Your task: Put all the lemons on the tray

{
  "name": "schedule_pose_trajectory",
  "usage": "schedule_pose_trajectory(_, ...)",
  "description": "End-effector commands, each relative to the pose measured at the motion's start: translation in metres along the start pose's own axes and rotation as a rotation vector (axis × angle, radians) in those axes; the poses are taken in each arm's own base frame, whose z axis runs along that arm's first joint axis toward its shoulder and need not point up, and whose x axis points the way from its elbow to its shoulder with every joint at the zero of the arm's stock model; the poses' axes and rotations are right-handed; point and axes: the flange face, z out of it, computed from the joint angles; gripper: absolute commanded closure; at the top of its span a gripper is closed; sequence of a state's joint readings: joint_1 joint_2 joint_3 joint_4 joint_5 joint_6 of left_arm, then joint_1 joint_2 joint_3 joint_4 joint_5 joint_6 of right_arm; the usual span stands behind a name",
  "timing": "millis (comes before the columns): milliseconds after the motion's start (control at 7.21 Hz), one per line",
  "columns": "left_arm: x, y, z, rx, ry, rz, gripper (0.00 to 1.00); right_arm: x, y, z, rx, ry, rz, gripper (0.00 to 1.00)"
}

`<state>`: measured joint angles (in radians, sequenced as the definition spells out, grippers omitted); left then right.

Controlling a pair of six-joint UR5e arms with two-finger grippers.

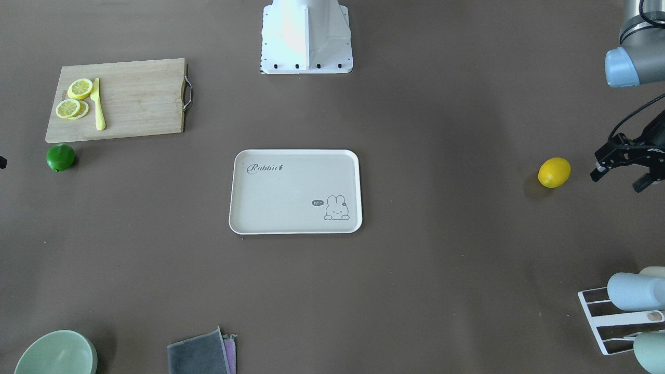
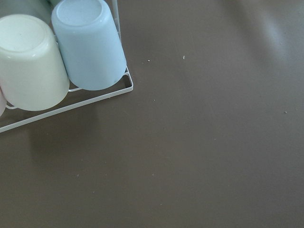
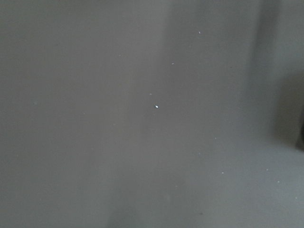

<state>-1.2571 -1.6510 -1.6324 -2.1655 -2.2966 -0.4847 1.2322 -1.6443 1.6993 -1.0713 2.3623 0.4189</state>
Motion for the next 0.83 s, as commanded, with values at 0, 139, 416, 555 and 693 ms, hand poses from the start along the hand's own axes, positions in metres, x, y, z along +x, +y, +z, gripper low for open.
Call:
schedule_pose_trajectory(0, 0.006, -0.001, 0.003, -0.002, 0.006, 0.003, 0.02, -0.034, 0.009, 0.037, 0.002, 0.009, 0.04, 0.0)
schedule_pose_trajectory(139, 0.01, 0.0, 0.005, -0.007, 0.011, -0.012, 0.02, -0.035, 0.025, 0.054, -0.026, 0.037, 0.043, 0.0)
schedule_pose_trajectory(416, 0.015, 0.0, 0.007, 0.007, 0.025, -0.013, 0.02, -0.033, 0.049, 0.067, -0.072, 0.045, 0.085, 0.0)
schedule_pose_trajectory(555, 0.018, 0.001, 0.009, 0.002, 0.028, -0.014, 0.02, -0.034, 0.056, 0.07, -0.068, 0.035, 0.097, 0.0)
schedule_pose_trajectory(693, 0.019, 0.001, 0.01, 0.001, 0.029, -0.012, 0.02, -0.043, 0.061, 0.078, -0.084, 0.031, 0.127, 0.0)
